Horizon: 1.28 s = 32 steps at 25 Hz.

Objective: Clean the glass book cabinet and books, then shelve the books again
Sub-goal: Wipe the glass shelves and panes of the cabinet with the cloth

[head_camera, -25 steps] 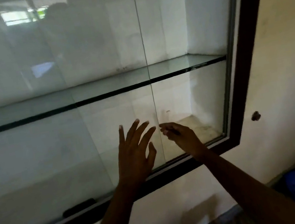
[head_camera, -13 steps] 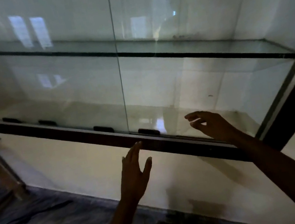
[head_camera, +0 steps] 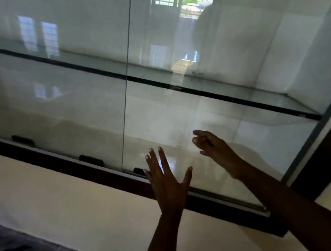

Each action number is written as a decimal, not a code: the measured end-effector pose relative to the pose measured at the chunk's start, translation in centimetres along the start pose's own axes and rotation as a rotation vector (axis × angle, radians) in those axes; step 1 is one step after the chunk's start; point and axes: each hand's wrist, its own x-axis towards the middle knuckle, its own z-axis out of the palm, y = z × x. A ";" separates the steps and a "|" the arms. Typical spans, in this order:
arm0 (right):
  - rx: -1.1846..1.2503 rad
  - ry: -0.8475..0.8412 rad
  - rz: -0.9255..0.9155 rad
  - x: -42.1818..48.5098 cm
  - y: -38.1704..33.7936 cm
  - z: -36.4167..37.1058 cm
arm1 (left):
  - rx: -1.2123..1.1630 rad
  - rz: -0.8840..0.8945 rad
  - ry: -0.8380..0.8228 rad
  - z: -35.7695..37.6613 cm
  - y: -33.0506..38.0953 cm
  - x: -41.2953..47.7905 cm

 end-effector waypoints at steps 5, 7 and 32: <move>0.169 -0.066 -0.278 6.1 1.0 2.5 | 0.219 0.106 0.129 3.4 -3.0 2.9; 0.244 -0.110 -0.377 7.6 0.5 3.6 | 0.256 0.154 0.175 3.9 -4.1 3.1; 0.536 0.011 -0.496 11.4 -2.8 12.4 | 0.550 0.187 0.243 -1.9 -5.9 7.5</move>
